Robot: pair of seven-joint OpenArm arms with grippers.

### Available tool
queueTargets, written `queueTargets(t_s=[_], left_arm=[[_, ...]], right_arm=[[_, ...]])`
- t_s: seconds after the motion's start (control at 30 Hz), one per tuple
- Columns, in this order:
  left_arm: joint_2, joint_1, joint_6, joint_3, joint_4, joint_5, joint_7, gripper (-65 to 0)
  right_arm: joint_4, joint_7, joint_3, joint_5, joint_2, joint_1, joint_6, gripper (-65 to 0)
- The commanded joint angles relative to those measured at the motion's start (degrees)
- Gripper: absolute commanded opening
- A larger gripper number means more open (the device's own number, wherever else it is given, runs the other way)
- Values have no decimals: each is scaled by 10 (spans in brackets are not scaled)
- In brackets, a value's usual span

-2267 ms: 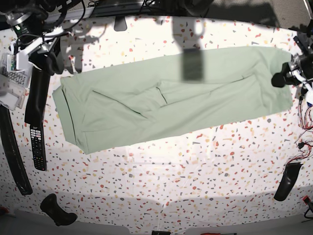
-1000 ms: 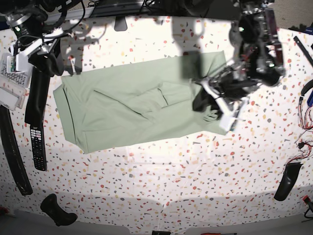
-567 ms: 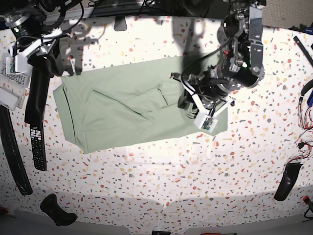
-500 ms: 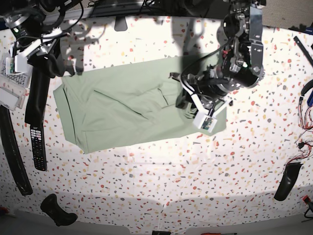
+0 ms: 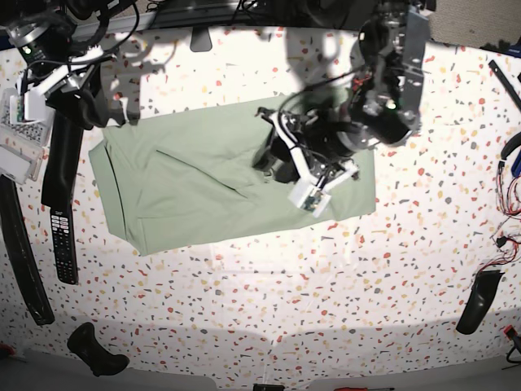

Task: Fold the T-shirt properly
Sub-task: 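Lower the folded end onto the strip middle with the left gripper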

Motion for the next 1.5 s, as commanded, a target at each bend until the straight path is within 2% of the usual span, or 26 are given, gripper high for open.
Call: queueTargets(t_s=[0.0,0.17,0.3,0.4,0.5,0.6,0.7,0.8,1.07,1.2,1.3,1.47], left_arm=[[0,-17,1,-2,10,25,-10,-428],[-11,-39,9,-2,12,177,18,-428],[-43,-34,67,-2,12,237,26,-429],[-60,-25,87,-2,12,227,76,-429],[-61,-2,83,-2,12,184,78,-429],[-59,21,76,-2,12,163,64,-431],[-59,42,76,-2,12,162,33,-431],[-59,52,76,5,13,162,28,-431],[-60,52,76,92,71,163,33,-431],[-60,54,76,134,78,171,25,-430],[-60,63,76,137,63,174,-9,-431],[-59,59,76,137,60,217,-45,-431]], right_arm=[[8,11,2,12,5,-2,4,-525],[8,10,2,12,5,-2,4,-525],[8,10,2,12,5,-1,4,-525],[8,9,2,12,5,9,4,-525],[8,7,2,12,4,27,4,-525],[8,2,2,13,5,39,4,-525],[8,-5,2,29,5,43,4,-525],[8,-7,2,39,5,43,4,-525],[8,-8,2,40,4,43,5,-525],[8,-9,2,42,4,43,5,-525],[8,-16,2,56,4,43,5,-525],[8,-29,2,88,4,43,5,-525]])
